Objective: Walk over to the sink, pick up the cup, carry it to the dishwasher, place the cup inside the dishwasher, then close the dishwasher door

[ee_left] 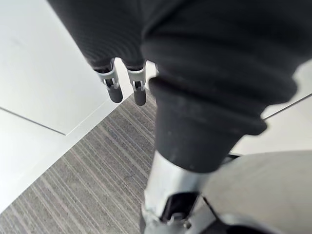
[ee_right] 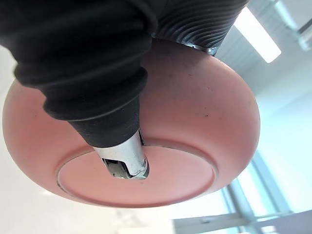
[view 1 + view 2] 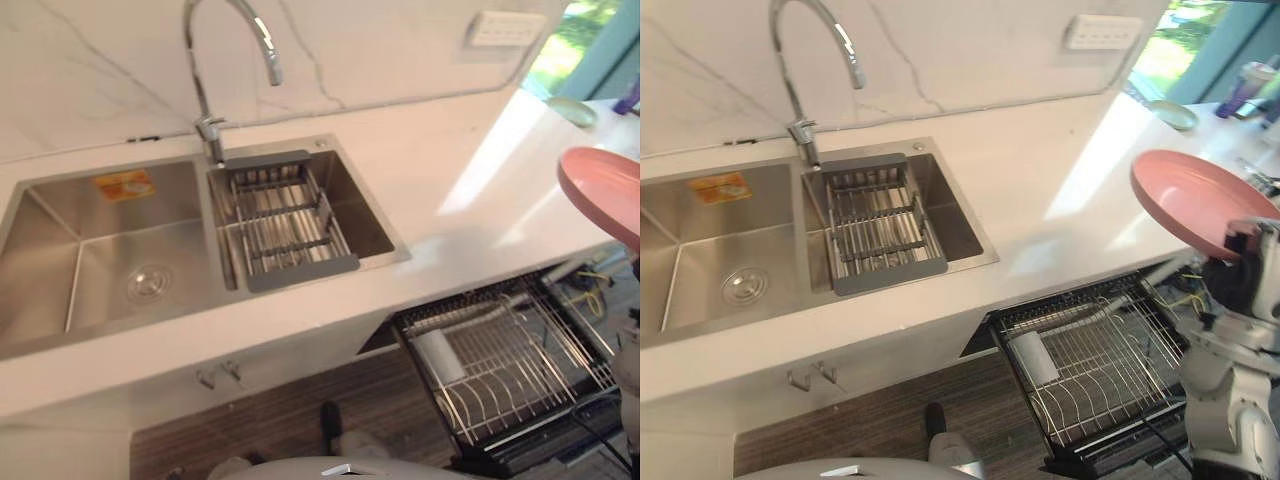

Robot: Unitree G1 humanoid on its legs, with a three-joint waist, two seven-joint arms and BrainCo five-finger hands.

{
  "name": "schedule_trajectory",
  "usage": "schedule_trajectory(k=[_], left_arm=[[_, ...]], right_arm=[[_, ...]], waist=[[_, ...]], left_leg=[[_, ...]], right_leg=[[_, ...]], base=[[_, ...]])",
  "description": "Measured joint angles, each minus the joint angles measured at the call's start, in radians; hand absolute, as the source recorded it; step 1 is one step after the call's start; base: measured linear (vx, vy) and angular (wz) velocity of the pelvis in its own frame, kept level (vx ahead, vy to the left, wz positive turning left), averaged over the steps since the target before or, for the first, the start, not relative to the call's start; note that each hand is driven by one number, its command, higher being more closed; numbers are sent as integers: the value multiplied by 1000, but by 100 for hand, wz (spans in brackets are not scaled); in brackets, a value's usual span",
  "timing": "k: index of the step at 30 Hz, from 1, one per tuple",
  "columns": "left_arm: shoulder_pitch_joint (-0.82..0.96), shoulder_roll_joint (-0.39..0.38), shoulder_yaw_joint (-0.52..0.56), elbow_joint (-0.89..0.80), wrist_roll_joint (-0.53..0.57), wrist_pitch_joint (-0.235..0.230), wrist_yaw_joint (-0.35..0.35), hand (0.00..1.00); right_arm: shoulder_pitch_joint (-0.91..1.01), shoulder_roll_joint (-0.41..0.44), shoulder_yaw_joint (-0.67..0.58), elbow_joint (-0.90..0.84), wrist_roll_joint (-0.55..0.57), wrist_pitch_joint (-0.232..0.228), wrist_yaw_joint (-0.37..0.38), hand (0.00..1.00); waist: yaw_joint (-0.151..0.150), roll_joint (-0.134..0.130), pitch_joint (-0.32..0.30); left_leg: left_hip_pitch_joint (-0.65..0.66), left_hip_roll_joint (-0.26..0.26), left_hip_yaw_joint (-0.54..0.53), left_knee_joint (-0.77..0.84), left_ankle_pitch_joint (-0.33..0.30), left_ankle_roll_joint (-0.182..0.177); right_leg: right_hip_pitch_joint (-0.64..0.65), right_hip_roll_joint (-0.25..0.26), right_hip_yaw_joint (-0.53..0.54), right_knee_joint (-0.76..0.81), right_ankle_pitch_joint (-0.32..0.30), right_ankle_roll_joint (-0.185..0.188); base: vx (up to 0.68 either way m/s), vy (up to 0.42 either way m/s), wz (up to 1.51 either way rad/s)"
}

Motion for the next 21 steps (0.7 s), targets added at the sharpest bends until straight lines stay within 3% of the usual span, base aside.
schedule_trajectory(k=[6, 12, 14, 17, 19, 21], left_arm=[[-6, 1, -19, -1, 1, 34, -25, 0], [-66, 9, -43, -21, 7, 77, -53, 0], [-94, 14, -49, -22, 9, 100, -61, 0], [-144, 21, -40, -37, 13, 116, -40, 0], [-182, 41, -39, -62, 48, 118, -42, 0], [-239, 42, -40, -62, 63, 117, -39, 0]], right_arm=[[72, 95, -34, 7, 0, 0, -36, 100], [46, 148, -40, 55, 0, -41, -94, 100], [45, 180, -40, 99, 0, -41, -111, 100], [40, 234, -37, 172, -4, -46, -124, 100], [35, 253, 2, 231, -2, -53, -148, 100], [3, 253, 62, 258, 1, -57, -165, 100]], waist=[[-47, 11, 5], [-43, 23, 87], [-50, 32, 116], [-47, 35, 153], [-41, 42, 168], [-18, 49, 184]], left_leg=[[-21, 19, 60, 84, -66, 17], [-46, 23, 187, 117, -113, 36], [-64, 24, 192, 124, -115, 44], [-86, 34, 175, 132, -109, 51], [-125, 59, 127, 187, -106, 46], [-129, 65, 110, 185, -97, 33]], right_leg=[[-43, 2, 35, 34, 4, 2], [-124, -40, -63, 62, 9, -32], [-155, -63, -116, 101, 6, -33], [-201, -102, -200, 219, -49, -46], [-196, -99, -247, 224, -43, -10], [-194, -91, -256, 224, -47, -16]], base=[[-10, 93, -35], [-34, 118, -62], [25, 77, -13], [77, 19, 28], [122, -94, 45], [77, -108, 17]])
